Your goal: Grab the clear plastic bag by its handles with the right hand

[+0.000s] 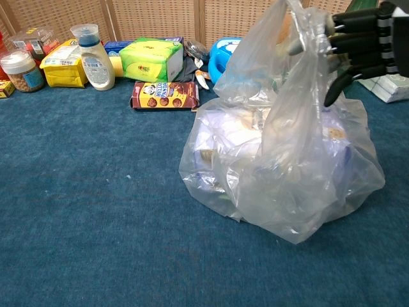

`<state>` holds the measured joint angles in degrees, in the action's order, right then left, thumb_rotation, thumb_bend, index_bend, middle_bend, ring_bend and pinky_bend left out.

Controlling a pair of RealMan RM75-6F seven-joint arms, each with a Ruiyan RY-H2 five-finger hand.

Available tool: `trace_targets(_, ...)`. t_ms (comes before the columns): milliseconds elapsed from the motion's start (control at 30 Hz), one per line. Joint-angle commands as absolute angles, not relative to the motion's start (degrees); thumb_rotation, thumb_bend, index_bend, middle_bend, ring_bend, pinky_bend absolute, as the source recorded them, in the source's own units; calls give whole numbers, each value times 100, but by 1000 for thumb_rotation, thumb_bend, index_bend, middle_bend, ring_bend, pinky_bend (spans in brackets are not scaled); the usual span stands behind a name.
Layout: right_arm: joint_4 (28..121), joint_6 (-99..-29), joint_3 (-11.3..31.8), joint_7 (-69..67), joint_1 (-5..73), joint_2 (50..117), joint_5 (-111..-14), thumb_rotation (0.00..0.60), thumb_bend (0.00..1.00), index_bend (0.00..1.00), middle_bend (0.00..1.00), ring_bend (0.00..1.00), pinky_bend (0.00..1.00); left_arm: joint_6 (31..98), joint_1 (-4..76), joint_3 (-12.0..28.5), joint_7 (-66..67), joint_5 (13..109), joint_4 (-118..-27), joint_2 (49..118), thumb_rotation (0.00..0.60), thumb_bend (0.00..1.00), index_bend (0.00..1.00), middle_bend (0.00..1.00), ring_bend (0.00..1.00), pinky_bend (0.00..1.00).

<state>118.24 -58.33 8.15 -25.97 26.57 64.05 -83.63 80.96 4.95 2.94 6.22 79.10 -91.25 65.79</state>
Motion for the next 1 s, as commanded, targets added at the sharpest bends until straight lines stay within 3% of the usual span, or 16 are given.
trace_targets(33,11915,-5708,878,-2604,2765,6478,-8207,61,293,272,333,309,365,8068,501,288,554,7910,-9048,6615,0,114,407,420,338,147)
trace_targets(367,12415,-5337,1197,-3052,3043,6585,-7224,63,288,286,348,314,355,8017,480,275,335,7867,-8818,6668,0,114,407,420,338,147)
trace_targets(667,12698,-4924,2147,-4639,3289,6422,-5600,64,288,306,370,325,355,7909,505,264,166,7853,-8633,6730,0,113,407,420,338,147)
trace_targets(1000,12931,-4446,2603,-5343,3305,6243,-4643,65,287,332,395,355,370,7833,532,257,117,7843,-8566,6757,0,114,408,419,338,149)
